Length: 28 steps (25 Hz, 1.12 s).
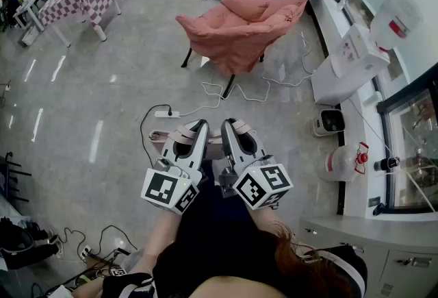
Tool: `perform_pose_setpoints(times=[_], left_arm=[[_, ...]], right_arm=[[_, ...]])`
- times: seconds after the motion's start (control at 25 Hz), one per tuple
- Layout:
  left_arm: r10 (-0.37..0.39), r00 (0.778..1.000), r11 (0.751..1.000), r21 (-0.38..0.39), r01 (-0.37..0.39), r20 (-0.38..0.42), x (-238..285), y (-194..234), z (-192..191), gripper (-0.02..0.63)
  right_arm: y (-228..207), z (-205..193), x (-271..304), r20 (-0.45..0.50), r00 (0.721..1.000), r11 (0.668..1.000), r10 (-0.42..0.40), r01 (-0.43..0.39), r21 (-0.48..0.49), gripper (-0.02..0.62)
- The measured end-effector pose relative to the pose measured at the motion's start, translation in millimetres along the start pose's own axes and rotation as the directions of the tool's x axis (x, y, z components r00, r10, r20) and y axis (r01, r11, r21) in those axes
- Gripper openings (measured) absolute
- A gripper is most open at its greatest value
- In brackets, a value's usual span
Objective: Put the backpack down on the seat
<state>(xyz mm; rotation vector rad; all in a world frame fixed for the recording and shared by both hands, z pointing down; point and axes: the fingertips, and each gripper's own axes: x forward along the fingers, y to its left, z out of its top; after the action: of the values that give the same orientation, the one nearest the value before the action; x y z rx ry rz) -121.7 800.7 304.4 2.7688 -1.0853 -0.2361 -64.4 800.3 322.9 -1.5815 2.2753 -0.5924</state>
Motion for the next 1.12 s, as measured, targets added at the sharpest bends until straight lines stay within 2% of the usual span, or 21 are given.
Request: perform_pose_setpoints(times=[0.44,0.68,0.96,1.12], left_arm=[[0.022,0.999,0.999,-0.042,-0.024,-0.033,20,29,-7,0.018],[0.019,0.999,0.998,-0.053,-0.021,-0.028,47,55,-9,0.018],[0.023,0.999,0.993,-0.112,-0.026,-0.032,91,108,-11,0.018],[0.019,0.999,0.995,-0.101,-0.022,-0.030,121,142,-1,0.018]], right_arm=[[-13,-4,36,-0.049,0.999,0.999,0.010,-0.008,0.048,0.066],[-29,-2,69,-0.053,0.998,0.999,0.013,-0.011,0.038,0.066],[-52,2,130,-0.068,0.998,0.998,0.007,-0.002,0.062,0.066],[-59,14,174,-0.059,0.998,0.998,0.005,-0.002,0.062,0.066]])
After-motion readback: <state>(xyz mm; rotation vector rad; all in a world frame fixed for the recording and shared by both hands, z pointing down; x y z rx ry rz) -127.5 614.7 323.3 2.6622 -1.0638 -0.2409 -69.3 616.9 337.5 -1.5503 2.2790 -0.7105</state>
